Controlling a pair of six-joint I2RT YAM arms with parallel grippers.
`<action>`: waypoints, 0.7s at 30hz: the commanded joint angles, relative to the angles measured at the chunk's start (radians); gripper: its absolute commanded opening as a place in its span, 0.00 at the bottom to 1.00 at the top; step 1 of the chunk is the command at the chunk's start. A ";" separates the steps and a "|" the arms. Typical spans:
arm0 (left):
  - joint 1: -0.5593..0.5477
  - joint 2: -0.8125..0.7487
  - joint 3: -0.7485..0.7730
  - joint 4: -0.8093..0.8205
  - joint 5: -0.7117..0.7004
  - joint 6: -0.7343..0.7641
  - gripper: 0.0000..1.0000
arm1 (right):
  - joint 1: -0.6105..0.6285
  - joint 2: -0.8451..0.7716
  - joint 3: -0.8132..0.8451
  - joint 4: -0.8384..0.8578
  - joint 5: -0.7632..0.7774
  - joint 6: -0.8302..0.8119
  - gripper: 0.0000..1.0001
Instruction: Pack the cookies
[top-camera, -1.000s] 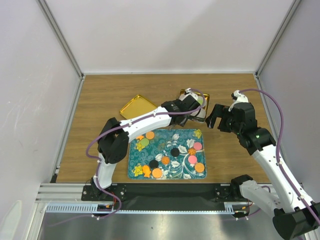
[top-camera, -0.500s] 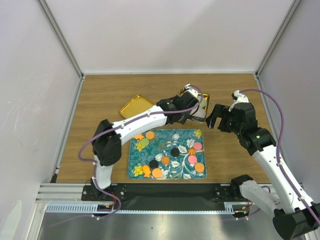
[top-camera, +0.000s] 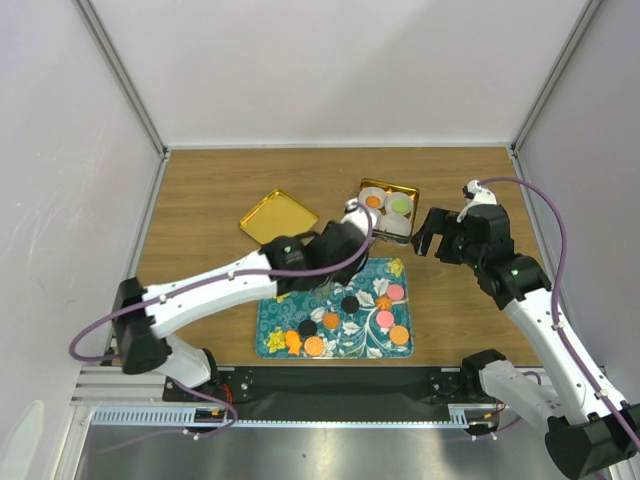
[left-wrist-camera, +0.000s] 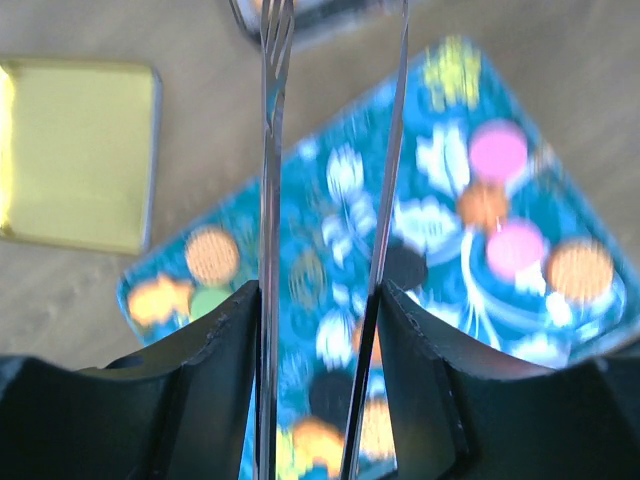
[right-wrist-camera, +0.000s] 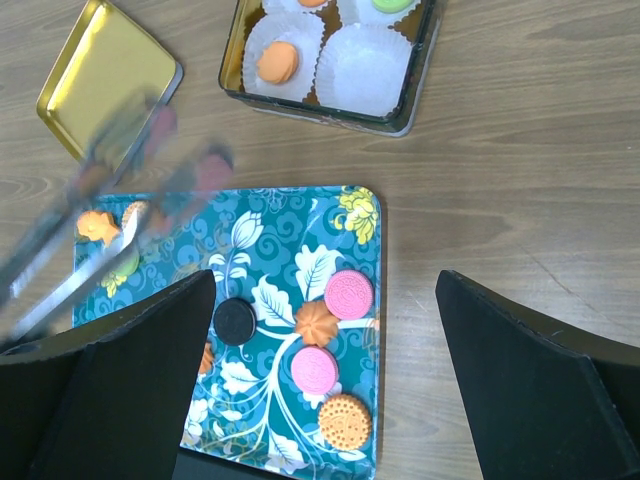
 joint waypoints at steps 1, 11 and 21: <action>-0.066 -0.144 -0.111 -0.027 -0.018 -0.082 0.54 | -0.004 0.002 -0.004 0.041 -0.002 -0.012 1.00; -0.249 -0.251 -0.314 -0.135 -0.015 -0.242 0.57 | -0.004 0.013 -0.029 0.060 -0.002 0.000 1.00; -0.286 -0.208 -0.351 -0.111 -0.002 -0.257 0.59 | -0.004 0.011 -0.024 0.052 -0.002 -0.001 1.00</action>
